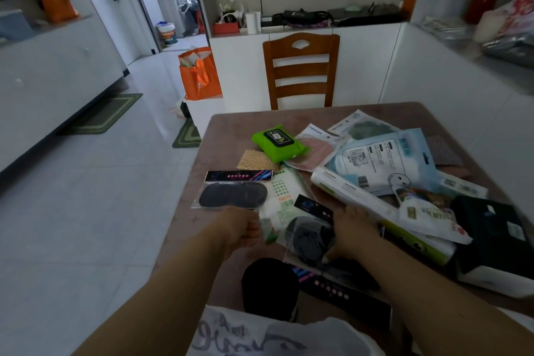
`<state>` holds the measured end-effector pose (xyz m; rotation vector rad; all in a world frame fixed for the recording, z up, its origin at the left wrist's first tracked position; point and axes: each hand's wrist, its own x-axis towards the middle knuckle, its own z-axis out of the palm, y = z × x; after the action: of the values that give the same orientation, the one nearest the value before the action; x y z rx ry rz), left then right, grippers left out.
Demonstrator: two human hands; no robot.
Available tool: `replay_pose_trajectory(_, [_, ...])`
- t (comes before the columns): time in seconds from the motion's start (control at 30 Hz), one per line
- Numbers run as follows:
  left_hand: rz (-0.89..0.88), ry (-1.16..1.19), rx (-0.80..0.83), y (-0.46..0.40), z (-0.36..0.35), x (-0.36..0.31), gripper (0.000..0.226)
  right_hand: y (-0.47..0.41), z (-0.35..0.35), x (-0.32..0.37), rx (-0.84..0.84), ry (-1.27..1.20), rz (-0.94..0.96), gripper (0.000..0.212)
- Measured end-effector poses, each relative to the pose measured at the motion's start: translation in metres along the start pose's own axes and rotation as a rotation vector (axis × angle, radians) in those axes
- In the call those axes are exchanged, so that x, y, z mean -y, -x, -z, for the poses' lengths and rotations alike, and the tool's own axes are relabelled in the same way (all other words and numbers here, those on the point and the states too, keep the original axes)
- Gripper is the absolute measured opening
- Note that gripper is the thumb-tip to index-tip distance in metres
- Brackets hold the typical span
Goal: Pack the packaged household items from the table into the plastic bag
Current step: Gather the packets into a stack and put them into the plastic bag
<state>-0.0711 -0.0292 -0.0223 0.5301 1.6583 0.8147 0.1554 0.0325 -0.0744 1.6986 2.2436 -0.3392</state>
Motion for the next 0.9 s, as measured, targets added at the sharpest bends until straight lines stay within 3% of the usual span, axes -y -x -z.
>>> replay_pose_trajectory(0.07, [0.01, -0.009, -0.016, -0.007, 0.0, 0.0, 0.02, -0.005, -0.003, 0.0, 0.011, -0.029, 0.027, 0.139])
replay_pose_trajectory(0.13, [0.014, -0.013, -0.027, -0.012, -0.001, 0.001, 0.016, -0.006, -0.001, 0.003, 0.026, -0.037, 0.04, 0.137])
replay_pose_trajectory(0.3, [0.014, 0.024, -0.011, -0.018, -0.002, 0.002, 0.014, -0.001, 0.027, 0.006, -0.008, -0.135, 0.116, 0.063])
replay_pose_trajectory(0.43, [-0.04, 0.116, 0.037, -0.024, 0.003, 0.002, 0.031, -0.013, 0.073, 0.007, -0.034, -0.69, 0.149, 0.031])
replay_pose_trajectory(0.5, [-0.03, 0.288, 0.168, -0.026, 0.004, 0.003, 0.045, -0.027, 0.083, 0.028, 0.014, -1.017, 0.165, 0.032])
replay_pose_trajectory(0.57, [-0.049, 0.457, 0.25, -0.029, 0.003, 0.005, 0.04, -0.045, 0.077, 0.06, 0.091, -1.133, 0.179, 0.045])
replay_pose_trajectory(0.67, [-0.061, 0.535, 0.035, -0.046, 0.01, 0.012, 0.029, -0.078, 0.064, 0.093, -0.019, -1.01, 0.035, 0.065])
replay_pose_trajectory(0.77, [-0.076, 0.541, -0.239, -0.067, 0.03, 0.019, 0.026, -0.108, 0.053, 0.1, -0.173, -0.839, -0.049, 0.049])
replay_pose_trajectory(0.9, [-0.027, 0.601, -0.363, -0.077, 0.053, 0.028, 0.047, -0.124, 0.03, 0.119, -0.014, -0.633, -0.166, 0.077])
